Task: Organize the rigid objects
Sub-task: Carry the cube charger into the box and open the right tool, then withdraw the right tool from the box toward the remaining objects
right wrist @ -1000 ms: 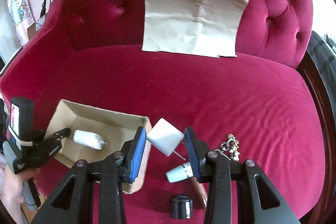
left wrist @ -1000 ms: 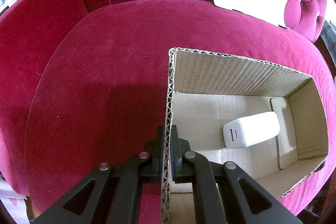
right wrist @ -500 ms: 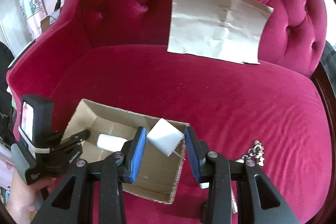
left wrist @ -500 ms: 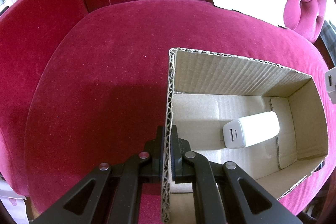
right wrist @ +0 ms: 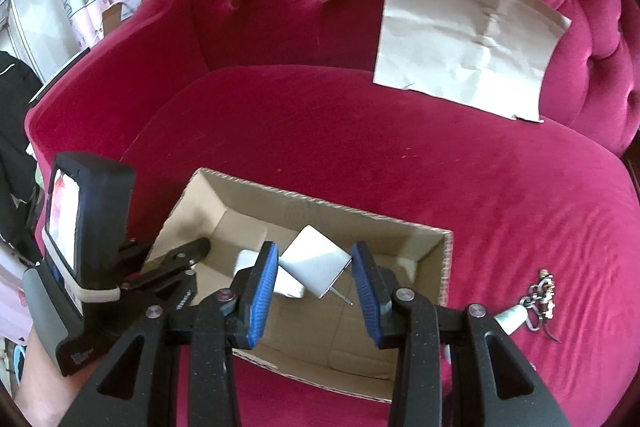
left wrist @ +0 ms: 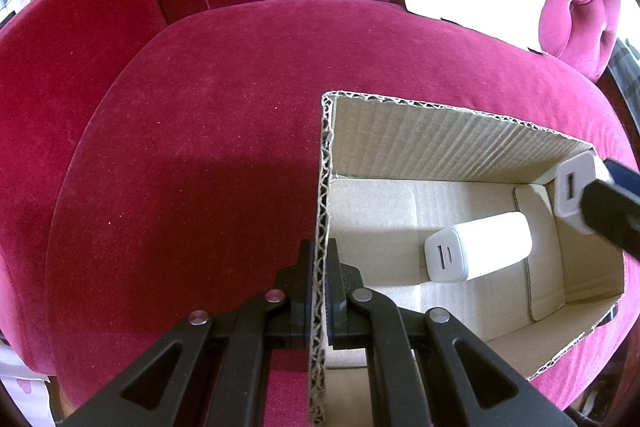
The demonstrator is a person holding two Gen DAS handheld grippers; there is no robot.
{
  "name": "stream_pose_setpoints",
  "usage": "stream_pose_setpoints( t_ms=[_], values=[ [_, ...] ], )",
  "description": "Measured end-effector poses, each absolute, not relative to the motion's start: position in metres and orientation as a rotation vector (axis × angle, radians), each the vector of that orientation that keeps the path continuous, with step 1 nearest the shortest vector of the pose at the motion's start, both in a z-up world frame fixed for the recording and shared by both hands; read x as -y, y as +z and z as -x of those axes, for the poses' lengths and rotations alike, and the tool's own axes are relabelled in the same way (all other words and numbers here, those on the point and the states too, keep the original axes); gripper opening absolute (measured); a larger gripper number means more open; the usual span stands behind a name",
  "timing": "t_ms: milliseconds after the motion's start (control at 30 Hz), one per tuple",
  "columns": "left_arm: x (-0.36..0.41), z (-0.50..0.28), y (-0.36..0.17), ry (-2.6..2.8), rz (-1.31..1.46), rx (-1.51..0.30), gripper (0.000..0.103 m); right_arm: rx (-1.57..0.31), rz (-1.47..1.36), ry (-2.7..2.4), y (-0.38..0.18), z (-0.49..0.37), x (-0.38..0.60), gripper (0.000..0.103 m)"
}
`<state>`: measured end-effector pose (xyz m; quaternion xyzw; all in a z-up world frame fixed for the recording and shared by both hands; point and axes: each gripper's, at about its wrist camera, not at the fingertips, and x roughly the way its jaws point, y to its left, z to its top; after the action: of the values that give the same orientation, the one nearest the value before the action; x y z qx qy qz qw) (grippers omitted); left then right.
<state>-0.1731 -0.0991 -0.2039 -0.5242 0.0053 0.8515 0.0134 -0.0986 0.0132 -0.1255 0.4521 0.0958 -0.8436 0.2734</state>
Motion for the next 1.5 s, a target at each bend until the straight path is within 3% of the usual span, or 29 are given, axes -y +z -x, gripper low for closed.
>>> stream_pose_setpoints(
  t_ms=[733, 933, 1100, 1200, 1500],
  values=[
    [0.096, 0.173, -0.204, 2.648, 1.631, -0.007, 0.004, -0.228, -1.229, -2.218, -0.141, 0.101, 0.013, 0.042],
    [0.098, 0.172, -0.204, 2.646, 1.634, 0.001, 0.004, -0.229, -1.218, -2.271, -0.134, 0.101, 0.008, 0.080],
    [0.094, 0.172, -0.204, 2.647, 1.632, 0.000, 0.004, -0.242, -1.234, -2.302, -0.135, 0.107, 0.004, 0.096],
    [0.095, 0.174, -0.205, 2.647, 1.634, -0.003, 0.004, -0.243, -1.241, -2.312, -0.136, 0.110, 0.002, 0.103],
    [0.095, 0.175, -0.204, 2.647, 1.634, -0.012, 0.004, -0.262, -1.229, -2.313, -0.132, 0.108, -0.006, 0.103]
  ],
)
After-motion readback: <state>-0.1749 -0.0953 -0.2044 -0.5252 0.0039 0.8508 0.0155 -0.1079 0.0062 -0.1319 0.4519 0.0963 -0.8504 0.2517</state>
